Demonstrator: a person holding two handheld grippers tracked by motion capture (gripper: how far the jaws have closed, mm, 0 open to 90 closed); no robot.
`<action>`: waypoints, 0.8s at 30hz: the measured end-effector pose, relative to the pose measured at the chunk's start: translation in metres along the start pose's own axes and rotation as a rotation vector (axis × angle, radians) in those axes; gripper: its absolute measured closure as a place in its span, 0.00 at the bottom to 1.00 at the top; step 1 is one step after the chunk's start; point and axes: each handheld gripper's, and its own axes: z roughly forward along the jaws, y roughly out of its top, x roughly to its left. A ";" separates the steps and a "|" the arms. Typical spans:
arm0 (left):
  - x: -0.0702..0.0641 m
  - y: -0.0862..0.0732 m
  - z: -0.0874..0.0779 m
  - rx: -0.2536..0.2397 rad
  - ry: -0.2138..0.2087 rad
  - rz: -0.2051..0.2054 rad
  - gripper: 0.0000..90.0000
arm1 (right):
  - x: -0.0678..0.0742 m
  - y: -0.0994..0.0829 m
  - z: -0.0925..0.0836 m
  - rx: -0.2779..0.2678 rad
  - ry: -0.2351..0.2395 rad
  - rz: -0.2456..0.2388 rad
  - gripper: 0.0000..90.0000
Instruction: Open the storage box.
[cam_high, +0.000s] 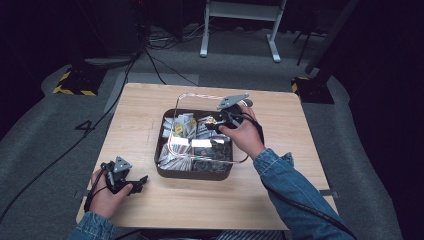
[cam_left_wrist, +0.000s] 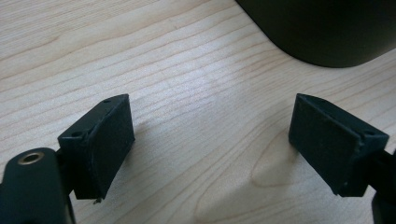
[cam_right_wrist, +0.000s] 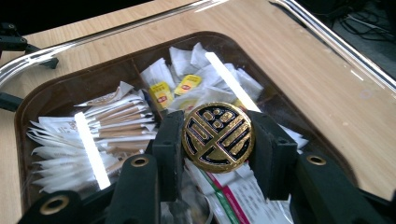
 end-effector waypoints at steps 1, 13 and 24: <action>0.000 0.000 0.000 0.000 0.000 -0.001 0.15 | -0.003 0.000 -0.007 -0.006 -0.009 0.004 0.65; 0.001 0.001 0.001 0.001 -0.001 0.002 0.15 | -0.023 -0.007 -0.048 -0.012 -0.065 0.023 0.65; 0.001 0.001 0.001 0.001 -0.002 0.003 0.15 | -0.053 -0.030 -0.076 0.010 -0.127 0.071 0.65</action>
